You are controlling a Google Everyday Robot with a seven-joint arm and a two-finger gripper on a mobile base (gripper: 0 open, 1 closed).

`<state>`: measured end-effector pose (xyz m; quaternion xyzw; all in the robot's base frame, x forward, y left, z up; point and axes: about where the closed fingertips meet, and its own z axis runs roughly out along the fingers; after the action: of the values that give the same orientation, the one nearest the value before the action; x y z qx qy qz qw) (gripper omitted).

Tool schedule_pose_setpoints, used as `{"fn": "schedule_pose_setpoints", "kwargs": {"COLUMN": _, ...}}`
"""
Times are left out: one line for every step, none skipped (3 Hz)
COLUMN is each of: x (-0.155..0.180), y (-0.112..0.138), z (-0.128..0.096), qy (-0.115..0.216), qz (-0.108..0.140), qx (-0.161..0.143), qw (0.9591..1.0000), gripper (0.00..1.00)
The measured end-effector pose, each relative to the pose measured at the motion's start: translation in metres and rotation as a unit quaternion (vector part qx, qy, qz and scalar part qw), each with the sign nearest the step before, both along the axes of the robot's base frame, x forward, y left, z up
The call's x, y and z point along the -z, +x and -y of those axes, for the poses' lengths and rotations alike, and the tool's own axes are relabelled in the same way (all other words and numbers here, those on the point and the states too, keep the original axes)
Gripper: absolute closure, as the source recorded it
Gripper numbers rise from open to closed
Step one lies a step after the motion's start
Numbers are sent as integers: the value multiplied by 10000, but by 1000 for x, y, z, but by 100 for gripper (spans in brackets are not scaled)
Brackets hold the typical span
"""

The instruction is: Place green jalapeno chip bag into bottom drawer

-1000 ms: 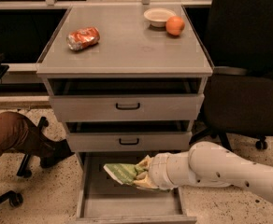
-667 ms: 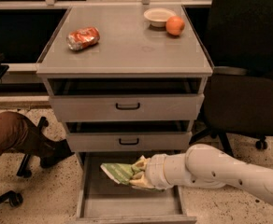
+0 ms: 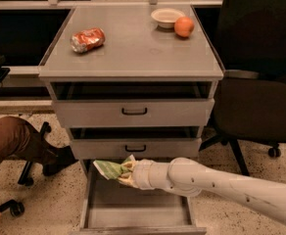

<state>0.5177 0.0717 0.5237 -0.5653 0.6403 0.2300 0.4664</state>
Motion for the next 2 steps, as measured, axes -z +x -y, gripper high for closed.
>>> {"fn": "schedule_pose_setpoints", "kwargs": {"x": 64, "y": 5, "z": -24, "qy": 294, "qz": -234, "qx": 430, "qw": 9984, "gripper": 100}}
{"fn": "schedule_pose_setpoints", "kwargs": {"x": 127, "y": -14, "z": -37, "qy": 360, "qz": -685, "qx": 735, "qw": 9943, "gripper": 100}}
